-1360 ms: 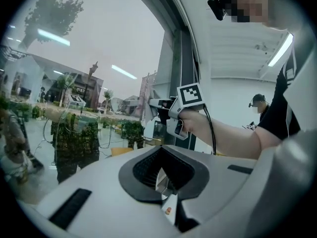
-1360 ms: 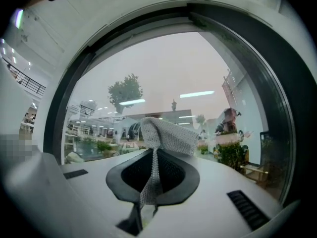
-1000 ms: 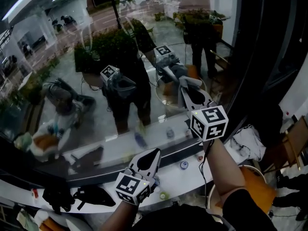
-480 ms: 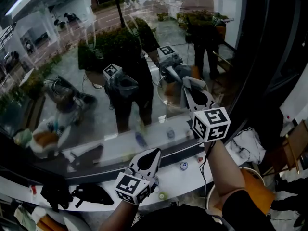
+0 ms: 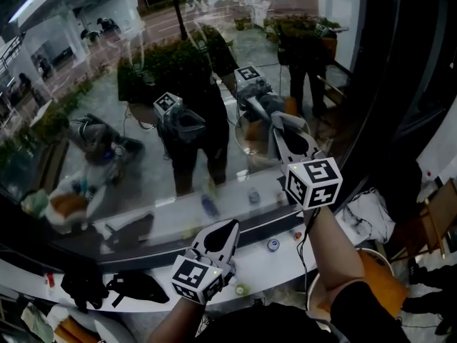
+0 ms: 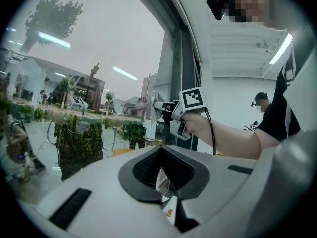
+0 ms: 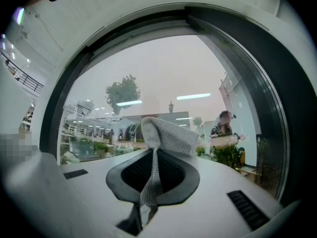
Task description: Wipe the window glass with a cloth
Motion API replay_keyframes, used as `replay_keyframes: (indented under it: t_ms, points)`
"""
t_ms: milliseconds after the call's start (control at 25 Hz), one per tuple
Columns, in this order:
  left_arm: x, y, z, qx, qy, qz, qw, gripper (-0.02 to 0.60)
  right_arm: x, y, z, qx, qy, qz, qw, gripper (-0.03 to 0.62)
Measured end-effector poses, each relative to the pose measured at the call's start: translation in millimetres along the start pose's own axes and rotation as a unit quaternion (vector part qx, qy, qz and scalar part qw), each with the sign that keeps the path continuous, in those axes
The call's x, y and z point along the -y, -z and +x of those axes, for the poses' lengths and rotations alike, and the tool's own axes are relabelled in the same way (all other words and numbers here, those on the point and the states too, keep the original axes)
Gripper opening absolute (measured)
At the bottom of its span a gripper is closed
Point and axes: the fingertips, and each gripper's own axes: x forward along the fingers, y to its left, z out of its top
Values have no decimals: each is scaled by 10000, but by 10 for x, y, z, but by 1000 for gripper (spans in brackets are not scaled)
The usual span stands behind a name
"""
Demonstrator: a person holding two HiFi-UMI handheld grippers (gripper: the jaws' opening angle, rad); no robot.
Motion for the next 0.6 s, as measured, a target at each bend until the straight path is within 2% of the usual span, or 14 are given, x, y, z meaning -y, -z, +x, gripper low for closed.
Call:
replay_keyframes:
  t_ms: [600]
  points:
    - [24,8,-72,-4,7,-5,10000,0,-63,-30,-4,16,-16,-17,10000,41]
